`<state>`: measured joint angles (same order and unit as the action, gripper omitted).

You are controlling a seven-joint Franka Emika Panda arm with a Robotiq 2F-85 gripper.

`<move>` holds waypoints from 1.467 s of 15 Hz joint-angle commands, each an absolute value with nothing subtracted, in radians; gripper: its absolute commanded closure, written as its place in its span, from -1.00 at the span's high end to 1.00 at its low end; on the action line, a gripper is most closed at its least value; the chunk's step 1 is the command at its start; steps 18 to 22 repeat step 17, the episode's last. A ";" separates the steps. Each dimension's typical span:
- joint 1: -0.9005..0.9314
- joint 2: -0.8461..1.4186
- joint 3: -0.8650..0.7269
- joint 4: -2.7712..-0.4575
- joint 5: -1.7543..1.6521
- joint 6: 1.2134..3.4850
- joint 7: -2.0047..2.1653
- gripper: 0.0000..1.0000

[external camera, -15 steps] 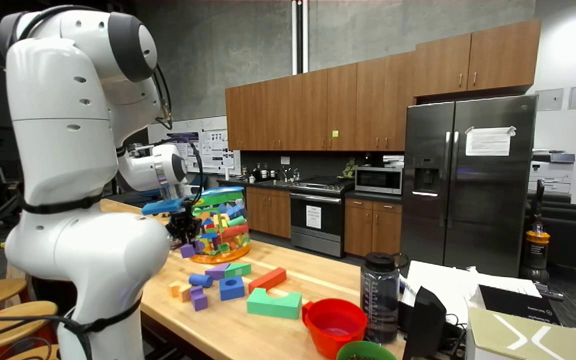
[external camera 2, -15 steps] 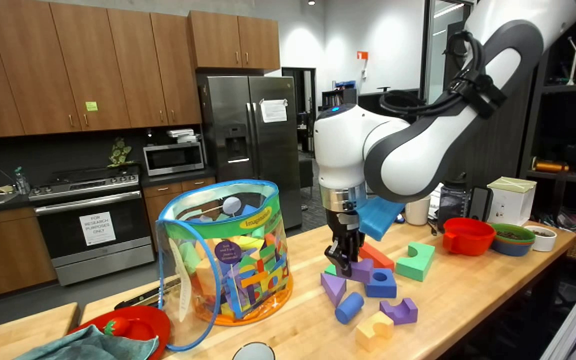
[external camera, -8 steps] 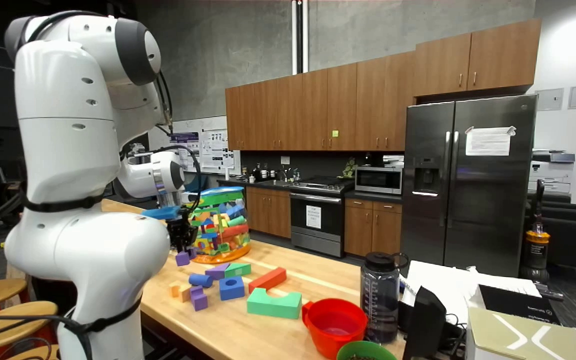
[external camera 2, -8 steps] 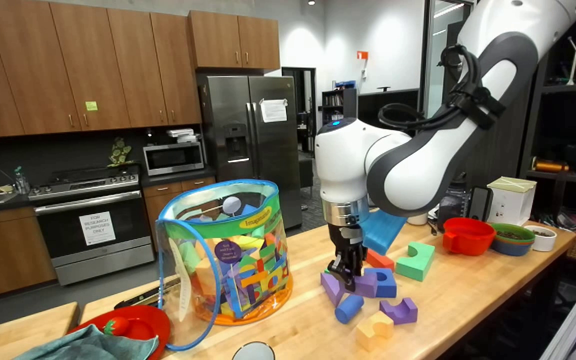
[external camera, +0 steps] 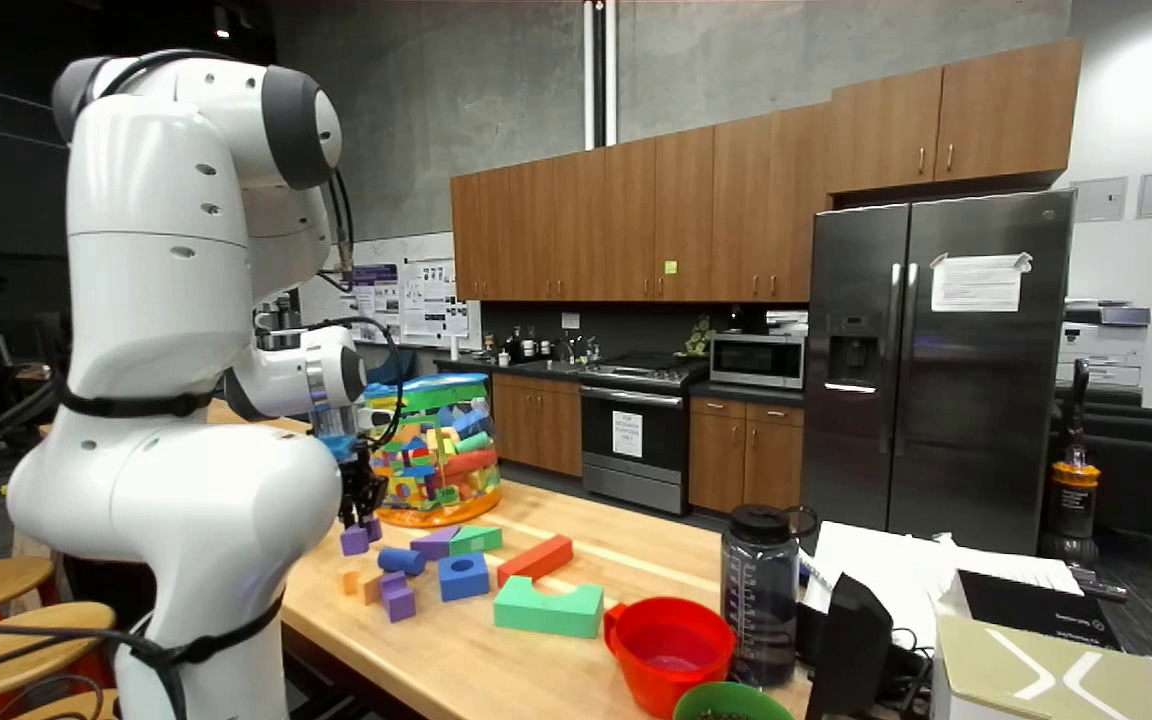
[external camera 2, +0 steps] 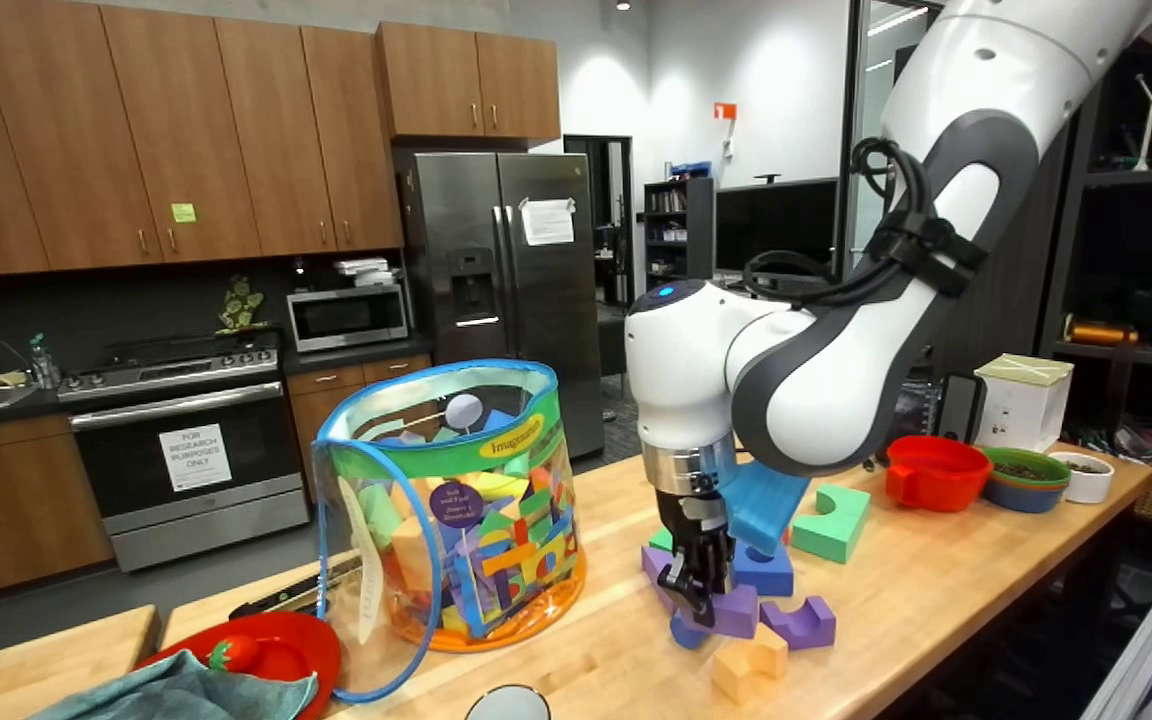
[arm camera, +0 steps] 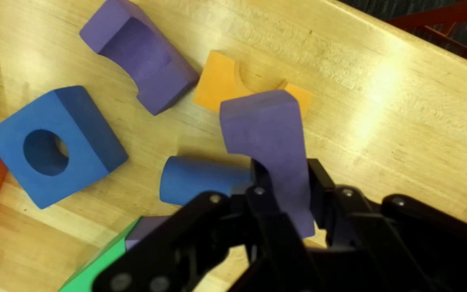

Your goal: Remove one purple block from the clear bag and put it on the counter.

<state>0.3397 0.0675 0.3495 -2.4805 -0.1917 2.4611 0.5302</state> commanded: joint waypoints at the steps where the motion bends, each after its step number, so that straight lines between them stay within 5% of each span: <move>1: 0.350 0.092 0.338 -2.474 -0.168 2.478 0.493 -0.87; 2: 0.350 0.094 0.336 -2.473 -0.170 2.474 0.493 0.03; 5: 0.345 0.071 0.332 -2.451 -0.147 2.433 0.466 0.25; 10: 0.323 0.028 0.309 -2.351 -0.149 2.342 0.357 0.90; 11: 0.338 0.067 0.315 -2.378 -0.166 2.392 0.416 0.56; 14: 0.326 0.049 0.309 -2.340 -0.167 2.355 0.381 0.90; 22: 0.327 0.048 0.309 -2.342 -0.167 2.353 0.380 0.90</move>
